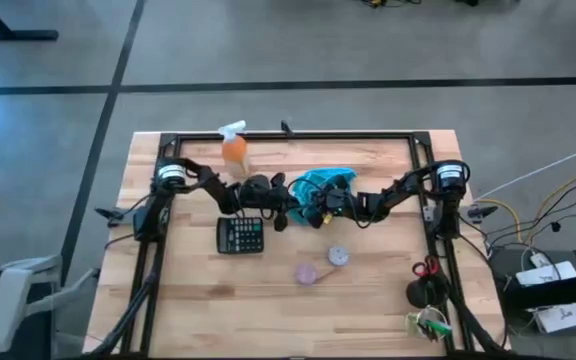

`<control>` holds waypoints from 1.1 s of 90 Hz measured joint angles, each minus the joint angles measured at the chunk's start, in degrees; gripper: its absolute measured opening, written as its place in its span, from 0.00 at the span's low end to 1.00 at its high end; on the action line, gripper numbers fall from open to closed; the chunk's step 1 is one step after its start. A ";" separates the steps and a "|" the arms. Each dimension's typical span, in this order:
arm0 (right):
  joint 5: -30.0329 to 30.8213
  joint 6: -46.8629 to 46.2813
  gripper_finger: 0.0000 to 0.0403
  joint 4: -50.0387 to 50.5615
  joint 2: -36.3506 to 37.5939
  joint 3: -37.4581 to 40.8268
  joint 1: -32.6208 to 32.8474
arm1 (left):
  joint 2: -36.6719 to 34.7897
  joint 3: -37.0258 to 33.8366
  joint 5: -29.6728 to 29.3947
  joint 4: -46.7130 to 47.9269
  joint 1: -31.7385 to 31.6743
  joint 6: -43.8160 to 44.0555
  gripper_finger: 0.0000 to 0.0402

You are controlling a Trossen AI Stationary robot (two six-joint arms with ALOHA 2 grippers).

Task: Apply microfiber cloth
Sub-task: Wipe the pink cellphone using the blue microfiber cloth

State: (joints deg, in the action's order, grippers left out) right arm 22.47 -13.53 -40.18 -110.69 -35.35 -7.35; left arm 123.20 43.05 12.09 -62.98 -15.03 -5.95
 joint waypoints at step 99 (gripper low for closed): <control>1.19 -0.44 0.00 -0.07 -0.04 0.02 0.13 | 4.49 5.53 -6.22 -1.91 -2.97 8.33 0.00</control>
State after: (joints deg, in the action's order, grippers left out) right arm 23.67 -13.98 -40.25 -110.74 -35.33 -7.23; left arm 127.70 48.59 5.87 -64.88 -18.00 2.38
